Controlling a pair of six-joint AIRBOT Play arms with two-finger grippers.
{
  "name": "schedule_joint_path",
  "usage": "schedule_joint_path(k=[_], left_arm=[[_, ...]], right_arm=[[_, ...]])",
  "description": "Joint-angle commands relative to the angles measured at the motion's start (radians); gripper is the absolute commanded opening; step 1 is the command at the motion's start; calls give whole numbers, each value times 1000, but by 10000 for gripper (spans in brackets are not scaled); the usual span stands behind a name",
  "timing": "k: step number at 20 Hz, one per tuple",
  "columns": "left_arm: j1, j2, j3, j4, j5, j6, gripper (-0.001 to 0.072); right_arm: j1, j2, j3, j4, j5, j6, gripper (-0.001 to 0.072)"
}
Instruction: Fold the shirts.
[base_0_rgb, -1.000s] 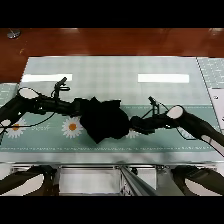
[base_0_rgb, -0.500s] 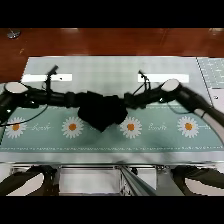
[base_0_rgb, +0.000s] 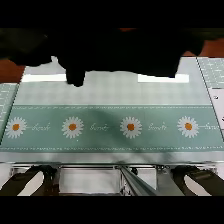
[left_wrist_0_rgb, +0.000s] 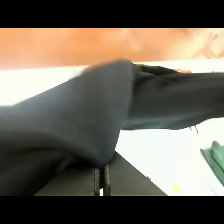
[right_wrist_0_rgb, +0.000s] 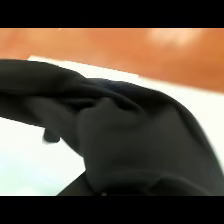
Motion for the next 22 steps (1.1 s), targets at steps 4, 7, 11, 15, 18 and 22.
schedule_joint_path(k=[4,7,11,15,18,22], left_arm=[[132,245,126,298,-89,-133,19],[139,318,122,327,-280,-132,19],[110,333,-41,327,-386,-177,19],[41,280,-379,329,-209,-177,18],[-42,120,-514,328,7,-176,19],[-179,-193,-426,327,227,-174,19]], right_arm=[[-10,328,60,-325,268,99,29],[-10,353,56,-282,430,146,29],[-10,353,-164,-174,418,148,29],[-10,345,-595,-216,160,129,30],[-58,201,-726,-282,-58,128,30],[-154,-112,-647,-121,-247,108,30]])
